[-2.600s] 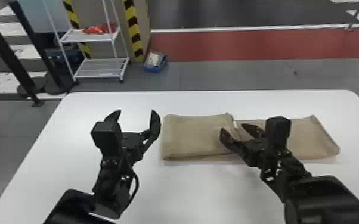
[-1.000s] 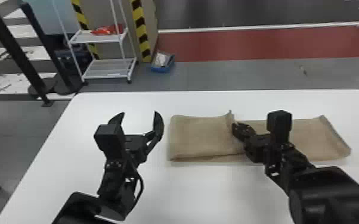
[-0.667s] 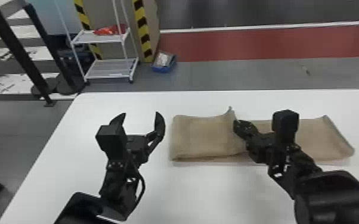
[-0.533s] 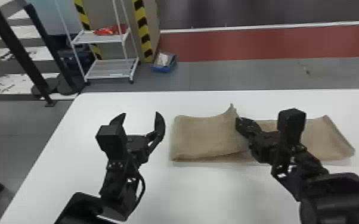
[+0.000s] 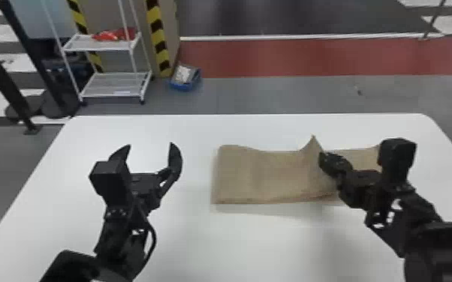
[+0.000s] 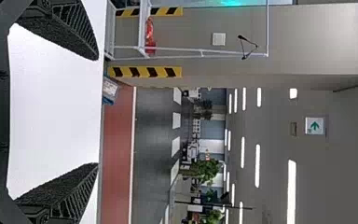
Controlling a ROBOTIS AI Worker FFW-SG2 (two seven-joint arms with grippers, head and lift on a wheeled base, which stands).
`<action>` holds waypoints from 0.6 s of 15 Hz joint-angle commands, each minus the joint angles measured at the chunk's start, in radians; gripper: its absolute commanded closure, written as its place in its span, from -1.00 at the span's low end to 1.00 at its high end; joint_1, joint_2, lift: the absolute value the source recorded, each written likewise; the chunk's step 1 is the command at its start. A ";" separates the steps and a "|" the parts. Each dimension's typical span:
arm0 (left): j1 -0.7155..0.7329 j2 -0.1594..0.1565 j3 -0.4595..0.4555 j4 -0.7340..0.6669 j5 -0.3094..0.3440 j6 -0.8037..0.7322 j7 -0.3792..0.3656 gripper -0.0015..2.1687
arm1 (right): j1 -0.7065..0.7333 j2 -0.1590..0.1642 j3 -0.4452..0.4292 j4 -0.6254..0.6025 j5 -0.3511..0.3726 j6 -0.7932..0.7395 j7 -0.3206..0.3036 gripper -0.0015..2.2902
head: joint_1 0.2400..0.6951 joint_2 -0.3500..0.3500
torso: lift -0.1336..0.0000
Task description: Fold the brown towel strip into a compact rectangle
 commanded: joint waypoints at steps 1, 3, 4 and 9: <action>-0.004 -0.003 -0.007 0.002 -0.003 0.002 0.002 -0.94 | 0.001 0.000 -0.002 0.041 -0.011 -0.044 0.004 0.29 | 1.00 0.09 | -0.84; -0.015 -0.006 -0.015 0.009 -0.003 0.002 0.002 -0.94 | 0.032 0.000 -0.039 -0.067 -0.026 -0.022 0.005 0.29 | 1.00 0.06 | -0.84; -0.015 -0.008 -0.018 0.009 -0.003 0.005 0.003 -0.94 | 0.044 -0.005 -0.076 -0.122 -0.039 -0.004 0.007 0.29 | 1.00 0.05 | -0.84; -0.009 -0.008 -0.021 0.012 -0.004 0.011 0.005 -0.94 | 0.024 -0.054 -0.174 -0.044 -0.095 0.027 0.057 0.29 | 1.00 -0.18 | -0.84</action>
